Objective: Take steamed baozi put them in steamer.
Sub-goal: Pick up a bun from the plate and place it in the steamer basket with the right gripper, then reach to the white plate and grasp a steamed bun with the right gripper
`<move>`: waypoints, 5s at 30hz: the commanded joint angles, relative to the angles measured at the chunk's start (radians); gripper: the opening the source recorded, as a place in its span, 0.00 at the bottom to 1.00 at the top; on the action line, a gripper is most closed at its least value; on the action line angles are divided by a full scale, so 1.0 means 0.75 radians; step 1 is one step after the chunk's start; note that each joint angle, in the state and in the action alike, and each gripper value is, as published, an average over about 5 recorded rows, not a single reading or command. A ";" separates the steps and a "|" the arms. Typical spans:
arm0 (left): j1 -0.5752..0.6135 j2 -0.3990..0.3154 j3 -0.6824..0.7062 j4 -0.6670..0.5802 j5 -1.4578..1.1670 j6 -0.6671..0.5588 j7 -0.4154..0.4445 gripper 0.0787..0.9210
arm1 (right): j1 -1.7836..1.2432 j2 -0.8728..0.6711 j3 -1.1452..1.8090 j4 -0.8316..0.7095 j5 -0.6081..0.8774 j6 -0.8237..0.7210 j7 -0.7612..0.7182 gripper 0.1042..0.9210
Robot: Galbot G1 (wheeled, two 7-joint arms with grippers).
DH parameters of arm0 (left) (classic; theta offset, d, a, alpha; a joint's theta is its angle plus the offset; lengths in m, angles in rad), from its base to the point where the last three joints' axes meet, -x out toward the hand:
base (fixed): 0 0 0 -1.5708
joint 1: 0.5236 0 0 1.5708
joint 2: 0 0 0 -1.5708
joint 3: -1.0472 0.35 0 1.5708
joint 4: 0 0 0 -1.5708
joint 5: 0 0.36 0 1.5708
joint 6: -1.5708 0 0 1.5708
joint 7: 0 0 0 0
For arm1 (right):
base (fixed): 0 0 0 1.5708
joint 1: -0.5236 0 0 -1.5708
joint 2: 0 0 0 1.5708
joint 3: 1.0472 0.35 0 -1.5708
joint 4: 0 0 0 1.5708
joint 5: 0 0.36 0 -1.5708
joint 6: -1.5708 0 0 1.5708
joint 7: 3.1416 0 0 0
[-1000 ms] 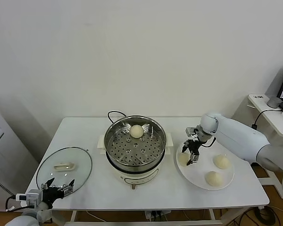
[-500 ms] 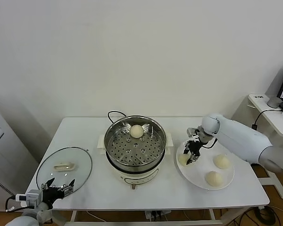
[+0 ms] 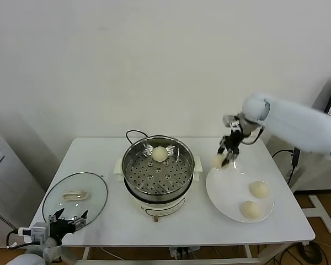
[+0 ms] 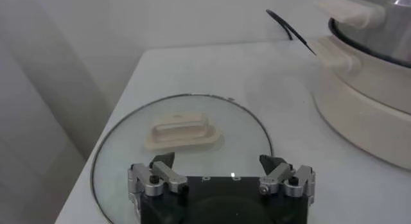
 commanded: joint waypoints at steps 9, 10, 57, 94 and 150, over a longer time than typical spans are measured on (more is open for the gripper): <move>0.006 -0.009 0.014 -0.009 0.008 -0.005 0.001 0.88 | 0.329 0.274 -0.155 0.096 0.524 -0.263 0.110 0.44; 0.006 -0.011 0.015 -0.010 0.010 -0.005 0.001 0.88 | 0.316 0.299 -0.147 0.093 0.543 -0.274 0.126 0.44; -0.021 -0.002 0.027 0.038 0.016 -0.011 0.005 0.88 | -0.300 0.704 0.001 -0.236 0.424 -0.348 0.453 0.46; 0.029 -0.018 0.004 -0.031 0.023 -0.013 0.004 0.88 | 0.086 -0.300 -0.170 0.233 -0.063 -0.030 -0.042 0.88; 0.023 -0.021 0.010 -0.030 0.036 0.008 0.002 0.88 | -0.873 -0.293 0.555 -0.031 -0.695 0.191 -0.046 0.58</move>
